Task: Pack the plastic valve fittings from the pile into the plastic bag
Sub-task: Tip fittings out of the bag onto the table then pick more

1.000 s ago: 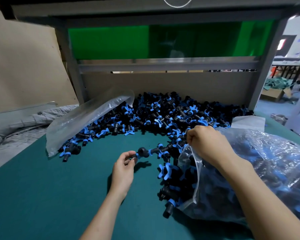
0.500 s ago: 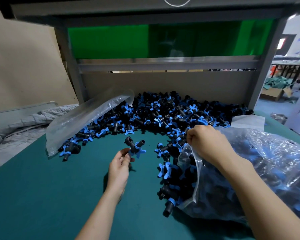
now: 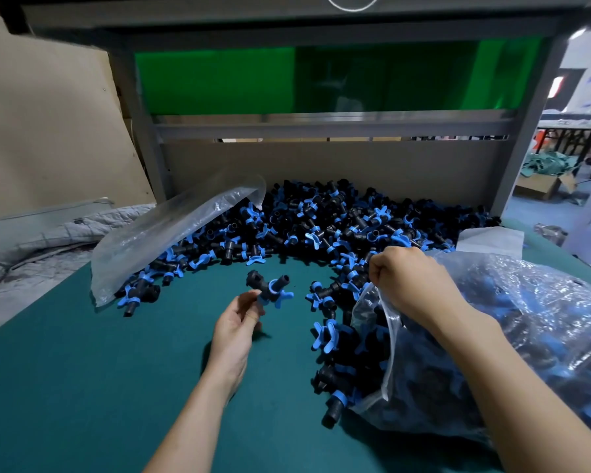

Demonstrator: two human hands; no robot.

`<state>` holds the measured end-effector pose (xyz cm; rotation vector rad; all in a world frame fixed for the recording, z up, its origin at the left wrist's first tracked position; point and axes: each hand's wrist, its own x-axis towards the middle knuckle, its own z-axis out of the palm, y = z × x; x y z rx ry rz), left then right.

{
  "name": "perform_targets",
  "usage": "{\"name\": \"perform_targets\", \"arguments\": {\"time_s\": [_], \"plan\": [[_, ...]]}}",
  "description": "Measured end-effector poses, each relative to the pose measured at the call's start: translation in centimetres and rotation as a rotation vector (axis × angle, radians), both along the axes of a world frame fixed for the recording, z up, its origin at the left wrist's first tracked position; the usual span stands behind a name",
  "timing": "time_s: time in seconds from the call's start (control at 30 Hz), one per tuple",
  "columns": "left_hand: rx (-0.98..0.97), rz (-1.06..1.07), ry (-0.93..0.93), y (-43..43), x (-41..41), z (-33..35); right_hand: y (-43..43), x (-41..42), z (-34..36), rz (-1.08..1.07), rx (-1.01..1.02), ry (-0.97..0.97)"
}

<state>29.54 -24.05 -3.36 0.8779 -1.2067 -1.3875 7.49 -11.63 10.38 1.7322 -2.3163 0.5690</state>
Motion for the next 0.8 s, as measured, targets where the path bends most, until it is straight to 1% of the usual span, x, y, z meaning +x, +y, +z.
{"name": "perform_targets", "arguments": {"time_s": [0.1, 0.27, 0.8], "plan": [[-0.041, 0.024, -0.049, 0.13, -0.05, -0.02, 0.04, -0.01, 0.02, 0.005, 0.001, -0.007], [-0.054, 0.069, -0.074, 0.55, -0.23, 0.22, 0.08, 0.08, 0.07, 0.007, -0.002, -0.005], [-0.022, 0.094, -0.061, 0.67, -0.16, 0.35, 0.13, 0.06, -0.02, 0.023, -0.008, -0.012]]}}
